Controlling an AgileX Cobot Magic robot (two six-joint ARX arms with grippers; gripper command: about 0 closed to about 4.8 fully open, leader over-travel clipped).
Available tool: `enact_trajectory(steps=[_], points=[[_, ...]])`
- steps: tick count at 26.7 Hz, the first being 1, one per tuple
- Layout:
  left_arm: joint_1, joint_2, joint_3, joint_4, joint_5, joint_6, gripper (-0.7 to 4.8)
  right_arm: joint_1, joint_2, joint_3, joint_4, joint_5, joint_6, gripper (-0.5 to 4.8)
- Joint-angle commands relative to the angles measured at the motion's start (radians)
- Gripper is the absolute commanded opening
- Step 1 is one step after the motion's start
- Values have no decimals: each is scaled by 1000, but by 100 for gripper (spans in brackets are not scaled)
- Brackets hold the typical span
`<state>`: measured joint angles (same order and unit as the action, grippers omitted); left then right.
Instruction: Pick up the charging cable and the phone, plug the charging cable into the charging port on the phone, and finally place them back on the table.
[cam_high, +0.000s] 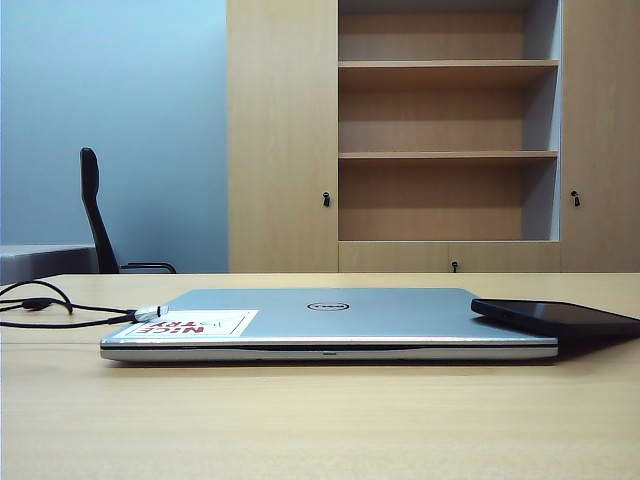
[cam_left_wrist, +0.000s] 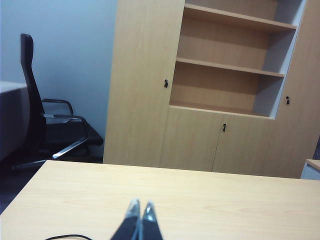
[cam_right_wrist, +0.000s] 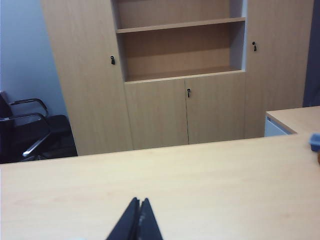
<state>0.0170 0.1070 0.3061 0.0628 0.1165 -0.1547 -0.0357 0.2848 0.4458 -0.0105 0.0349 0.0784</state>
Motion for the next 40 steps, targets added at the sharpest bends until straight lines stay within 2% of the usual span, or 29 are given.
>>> enact_trajectory(steps=[1,5,11,15,19,27,30,32,40], points=[[-3,87,55,7,1,-3,-6,1,80,71,14,-65,0,-1],[-52,230,127,21,1,-3,-6,2,196,153,15,-132,5,-1],[-187,404,204,44,1,16,-6,11,275,202,17,-158,68,-1],[-272,502,238,43,1,55,-6,41,291,209,15,-172,79,-1],[-346,613,258,42,1,103,-6,114,290,209,14,-199,78,-1],[-352,753,258,36,1,235,-6,298,288,210,-21,-223,37,-1],[-352,821,257,17,1,274,-6,419,274,212,-96,-224,-7,-1],[-352,842,257,10,2,300,-6,465,274,212,-143,-225,-35,-1],[-350,904,257,-7,1,352,-6,588,254,212,-300,-224,-123,-1]])
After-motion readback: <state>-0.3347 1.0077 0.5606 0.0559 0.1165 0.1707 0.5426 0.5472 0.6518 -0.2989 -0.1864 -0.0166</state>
